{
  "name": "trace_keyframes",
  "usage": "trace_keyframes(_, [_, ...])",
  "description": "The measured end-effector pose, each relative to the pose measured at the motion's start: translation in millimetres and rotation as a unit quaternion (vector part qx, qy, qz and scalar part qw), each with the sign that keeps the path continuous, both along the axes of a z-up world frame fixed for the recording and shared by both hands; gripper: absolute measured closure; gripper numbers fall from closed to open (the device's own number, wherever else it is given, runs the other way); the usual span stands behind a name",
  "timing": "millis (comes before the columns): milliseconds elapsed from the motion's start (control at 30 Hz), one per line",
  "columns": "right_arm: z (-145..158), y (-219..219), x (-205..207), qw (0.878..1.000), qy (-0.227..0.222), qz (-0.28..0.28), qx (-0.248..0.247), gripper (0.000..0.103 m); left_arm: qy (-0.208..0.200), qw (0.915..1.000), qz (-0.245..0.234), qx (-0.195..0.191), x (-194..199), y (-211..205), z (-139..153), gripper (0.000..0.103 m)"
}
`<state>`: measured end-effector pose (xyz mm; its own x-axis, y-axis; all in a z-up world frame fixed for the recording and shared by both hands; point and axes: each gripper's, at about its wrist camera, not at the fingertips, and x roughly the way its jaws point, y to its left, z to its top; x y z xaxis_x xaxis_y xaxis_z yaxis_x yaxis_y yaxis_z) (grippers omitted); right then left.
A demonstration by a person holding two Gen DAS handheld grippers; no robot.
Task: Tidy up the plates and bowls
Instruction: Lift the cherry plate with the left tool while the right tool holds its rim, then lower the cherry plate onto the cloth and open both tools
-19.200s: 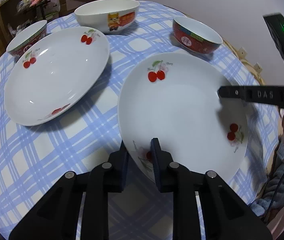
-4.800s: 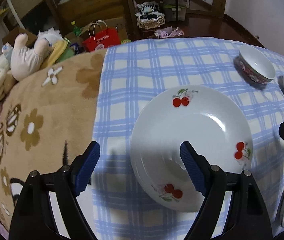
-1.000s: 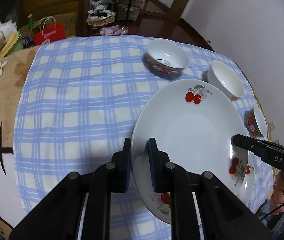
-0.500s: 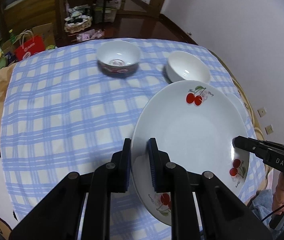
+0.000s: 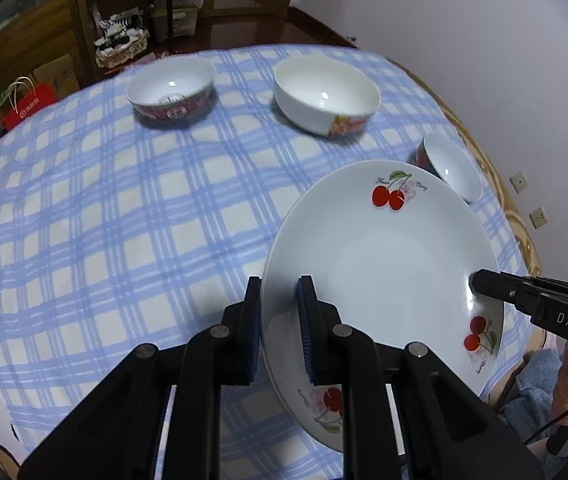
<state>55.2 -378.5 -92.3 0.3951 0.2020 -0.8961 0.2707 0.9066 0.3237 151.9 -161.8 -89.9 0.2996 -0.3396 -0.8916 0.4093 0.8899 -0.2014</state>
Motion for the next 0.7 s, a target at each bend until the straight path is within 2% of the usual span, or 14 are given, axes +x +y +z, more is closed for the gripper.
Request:
trace_keyframes(267, [-32.3,1.8,-4.7,0.999,0.044,0.02,-0.011,0.093,0.033,0.9992,-0.013,0.016,-4.2,-7.5,-39.3,0.084])
trace_keyframes(467, [-38.6,-1.5,-10.4,0.998,0.053,0.01,-0.012,0.093,0.039,0.9989,-0.019,0.016,-7.1,-12.6,-46.7,0.084])
trace_keyframes(600, [-43.5,0.6,-9.0,0.998,0.059,0.017,-0.031,0.093,0.048,0.9985,-0.022,0.013,-8.5,-13.3,-53.6,0.084])
trace_keyframes(700, [-46.6,-2.7,-8.7,0.997,0.063,0.01,-0.033,0.093,0.042,0.9984,-0.029,0.025,-11.9,-18.7,-56.1,0.084])
